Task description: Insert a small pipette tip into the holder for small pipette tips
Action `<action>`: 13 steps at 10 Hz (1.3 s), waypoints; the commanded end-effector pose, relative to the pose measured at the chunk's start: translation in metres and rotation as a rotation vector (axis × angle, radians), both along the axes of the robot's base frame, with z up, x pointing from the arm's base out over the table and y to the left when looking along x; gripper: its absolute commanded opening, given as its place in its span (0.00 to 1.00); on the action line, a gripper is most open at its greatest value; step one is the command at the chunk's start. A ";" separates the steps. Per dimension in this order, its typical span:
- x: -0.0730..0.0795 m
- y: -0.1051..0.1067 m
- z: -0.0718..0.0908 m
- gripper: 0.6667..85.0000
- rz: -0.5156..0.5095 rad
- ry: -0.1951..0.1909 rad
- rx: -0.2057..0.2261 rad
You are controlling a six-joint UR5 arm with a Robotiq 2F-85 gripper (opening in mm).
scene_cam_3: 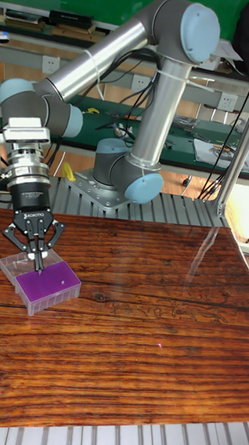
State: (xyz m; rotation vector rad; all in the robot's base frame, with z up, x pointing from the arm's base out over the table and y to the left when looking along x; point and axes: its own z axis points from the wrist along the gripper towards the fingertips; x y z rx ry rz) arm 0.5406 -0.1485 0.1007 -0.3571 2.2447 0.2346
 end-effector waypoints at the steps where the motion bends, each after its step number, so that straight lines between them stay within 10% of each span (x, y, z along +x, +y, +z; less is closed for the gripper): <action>1: 0.000 -0.003 0.005 0.00 0.015 -0.033 0.029; 13: 0.021 0.000 -0.007 0.00 0.055 -0.088 0.021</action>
